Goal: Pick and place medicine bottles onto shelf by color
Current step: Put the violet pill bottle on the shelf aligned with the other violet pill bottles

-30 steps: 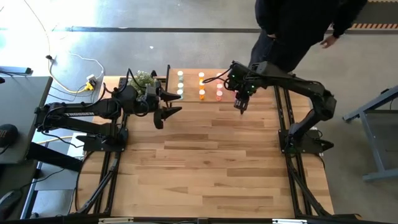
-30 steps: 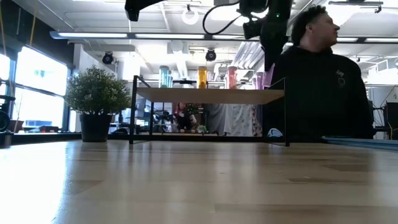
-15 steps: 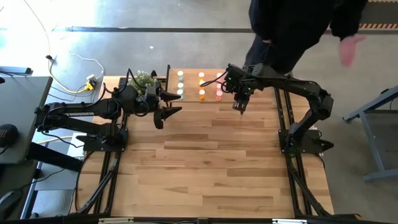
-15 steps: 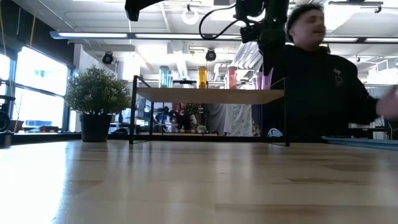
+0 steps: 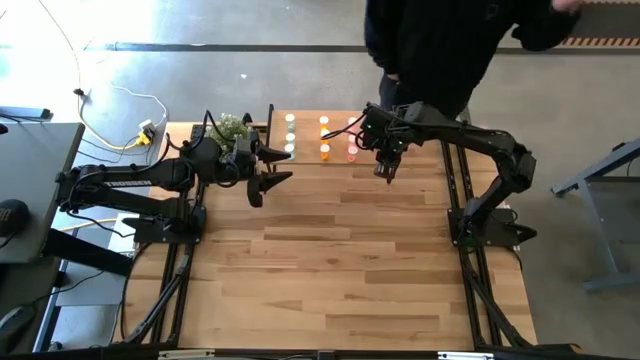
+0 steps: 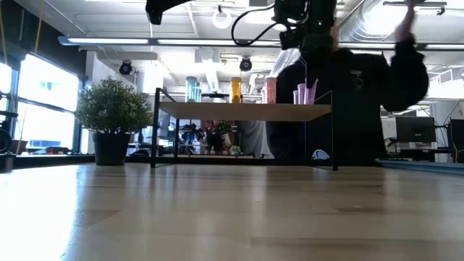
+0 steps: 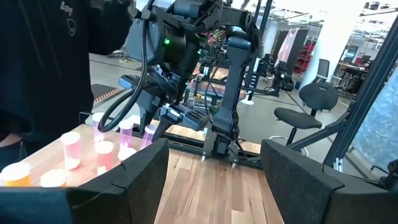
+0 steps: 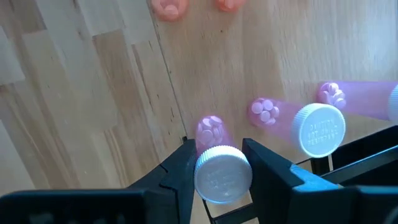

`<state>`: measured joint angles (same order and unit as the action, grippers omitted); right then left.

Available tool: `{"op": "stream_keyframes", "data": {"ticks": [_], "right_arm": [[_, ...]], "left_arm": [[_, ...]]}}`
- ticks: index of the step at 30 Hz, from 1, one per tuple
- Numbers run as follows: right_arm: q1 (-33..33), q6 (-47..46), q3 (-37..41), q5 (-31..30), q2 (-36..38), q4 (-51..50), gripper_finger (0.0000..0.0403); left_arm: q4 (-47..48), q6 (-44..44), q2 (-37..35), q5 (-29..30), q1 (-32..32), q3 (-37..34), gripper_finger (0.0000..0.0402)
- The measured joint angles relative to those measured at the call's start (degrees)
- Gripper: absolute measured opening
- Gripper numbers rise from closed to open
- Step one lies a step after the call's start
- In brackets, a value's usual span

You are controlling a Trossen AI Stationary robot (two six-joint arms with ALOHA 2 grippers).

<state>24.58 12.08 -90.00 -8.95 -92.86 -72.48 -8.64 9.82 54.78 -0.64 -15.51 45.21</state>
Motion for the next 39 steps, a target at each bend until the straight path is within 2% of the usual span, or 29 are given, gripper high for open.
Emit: {"op": "stream_keyframes", "data": {"ticks": [7, 23, 39], "right_arm": [[0.0, 0.0, 0.1, -0.8, -0.1, 0.1, 0.0152], [0.0, -1.6, 0.1, -1.0, -0.1, 0.5, 0.0196], [0.0, -5.9, 0.1, 1.0, 2.0, 0.6, 0.0201]], "left_arm": [[0.0, 0.0, 0.0, 0.0, 0.0, 0.0, 0.0243], [0.0, 0.0, 0.0, 0.0, 0.0, 0.0, 0.0243], [-0.1, 0.0, 0.0, 0.0, 0.0, 0.0, 0.0243]]}}
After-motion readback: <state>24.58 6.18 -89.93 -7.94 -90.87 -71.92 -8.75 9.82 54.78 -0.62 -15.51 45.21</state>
